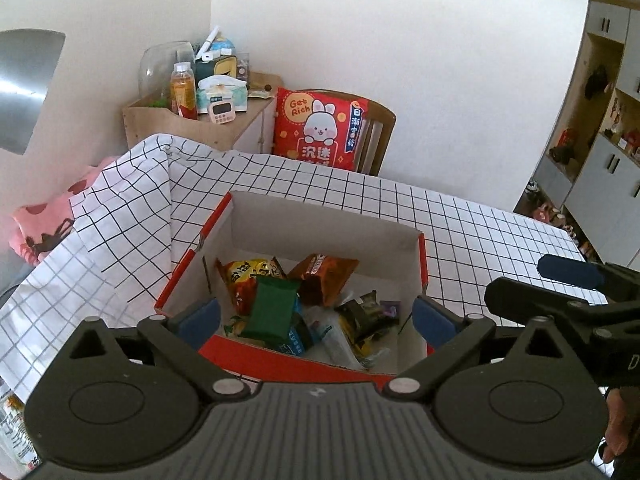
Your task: Organize snacks
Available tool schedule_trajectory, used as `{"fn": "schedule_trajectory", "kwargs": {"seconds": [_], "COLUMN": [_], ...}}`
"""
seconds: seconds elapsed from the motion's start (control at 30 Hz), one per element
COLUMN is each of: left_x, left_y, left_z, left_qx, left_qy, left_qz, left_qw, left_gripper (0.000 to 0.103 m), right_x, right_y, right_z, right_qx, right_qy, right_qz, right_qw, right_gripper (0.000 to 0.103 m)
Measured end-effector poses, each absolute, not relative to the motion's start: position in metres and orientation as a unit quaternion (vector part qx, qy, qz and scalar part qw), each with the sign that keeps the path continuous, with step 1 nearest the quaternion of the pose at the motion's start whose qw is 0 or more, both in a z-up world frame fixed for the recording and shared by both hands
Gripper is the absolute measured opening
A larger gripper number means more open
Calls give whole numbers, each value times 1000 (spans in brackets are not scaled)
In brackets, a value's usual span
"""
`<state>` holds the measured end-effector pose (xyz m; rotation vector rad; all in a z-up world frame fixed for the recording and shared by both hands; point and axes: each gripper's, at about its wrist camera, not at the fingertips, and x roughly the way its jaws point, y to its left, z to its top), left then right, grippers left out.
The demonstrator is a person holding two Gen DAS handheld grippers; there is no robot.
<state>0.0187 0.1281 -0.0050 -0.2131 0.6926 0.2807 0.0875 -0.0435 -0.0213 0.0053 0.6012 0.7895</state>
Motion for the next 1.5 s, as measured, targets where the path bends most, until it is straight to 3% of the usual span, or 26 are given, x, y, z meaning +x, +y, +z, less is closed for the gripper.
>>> {"fn": "schedule_trajectory", "kwargs": {"seconds": [1.5], "left_x": [8], "left_y": [116], "left_z": [15], "left_qx": [-99], "left_qy": [331], "left_qz": [136], "left_qw": [928], "left_gripper": [103], "right_x": [78], "right_y": [-55], "right_z": [-16], "right_qx": [20], "right_qy": [306], "right_qz": [346], "right_qw": [887], "right_gripper": [103]}}
